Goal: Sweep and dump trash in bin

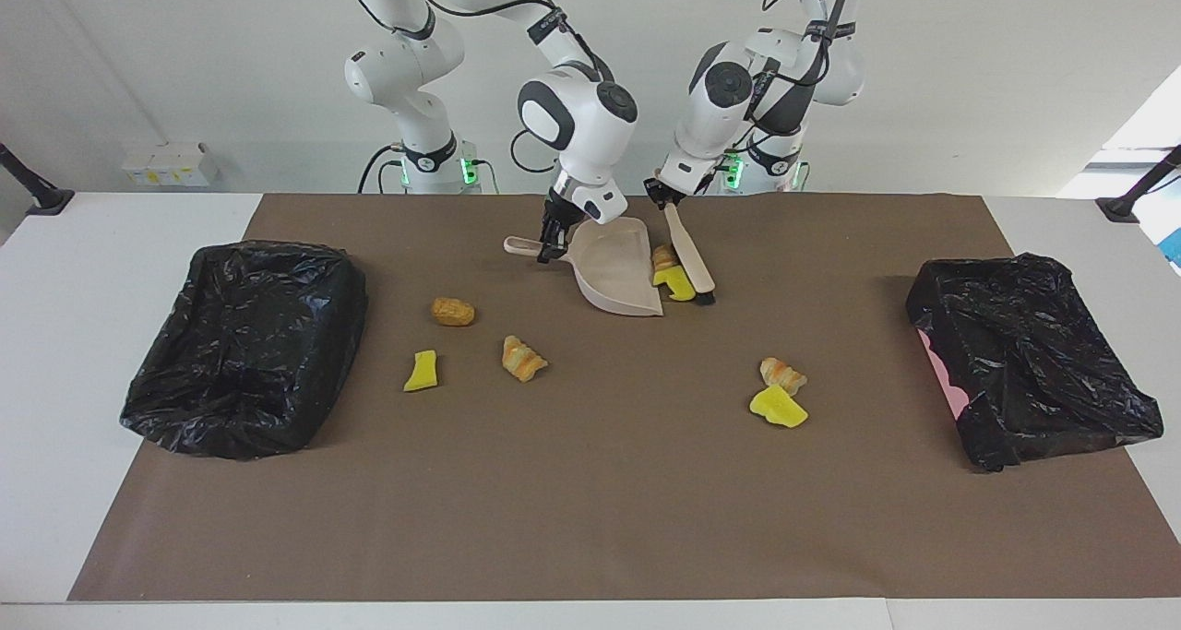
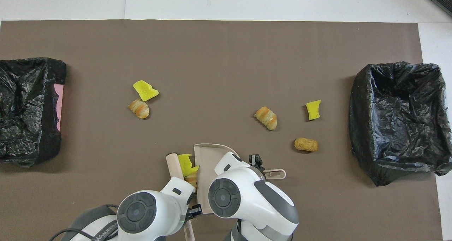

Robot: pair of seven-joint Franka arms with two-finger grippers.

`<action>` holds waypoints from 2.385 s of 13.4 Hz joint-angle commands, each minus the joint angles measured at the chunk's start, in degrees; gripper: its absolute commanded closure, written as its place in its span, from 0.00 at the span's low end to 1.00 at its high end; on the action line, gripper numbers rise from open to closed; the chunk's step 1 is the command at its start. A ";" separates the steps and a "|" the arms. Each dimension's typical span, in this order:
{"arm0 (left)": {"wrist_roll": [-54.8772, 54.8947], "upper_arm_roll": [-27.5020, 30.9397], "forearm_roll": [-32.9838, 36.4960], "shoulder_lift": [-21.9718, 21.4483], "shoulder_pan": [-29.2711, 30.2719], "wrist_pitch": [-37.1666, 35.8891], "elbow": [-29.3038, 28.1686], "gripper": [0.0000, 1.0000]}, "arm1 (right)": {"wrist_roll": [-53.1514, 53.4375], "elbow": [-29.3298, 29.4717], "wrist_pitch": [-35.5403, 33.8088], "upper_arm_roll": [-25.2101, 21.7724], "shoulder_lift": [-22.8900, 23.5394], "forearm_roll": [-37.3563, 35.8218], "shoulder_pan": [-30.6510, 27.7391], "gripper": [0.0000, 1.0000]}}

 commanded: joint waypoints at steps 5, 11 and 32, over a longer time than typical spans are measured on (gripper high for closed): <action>2.96 0.85 -1.57 5.32 -5.50 1.82 6.17 1.00 | 2.10 3.08 -1.33 0.14 1.88 -0.28 -0.08 1.00; 9.72 1.73 -1.04 4.70 1.00 -12.58 12.94 1.00 | 3.51 3.44 -1.25 0.05 2.05 -0.55 -0.86 1.00; 57.36 2.08 29.87 27.46 33.97 -8.12 35.80 1.00 | 5.79 32.53 -13.82 -0.13 20.69 1.39 -4.12 1.00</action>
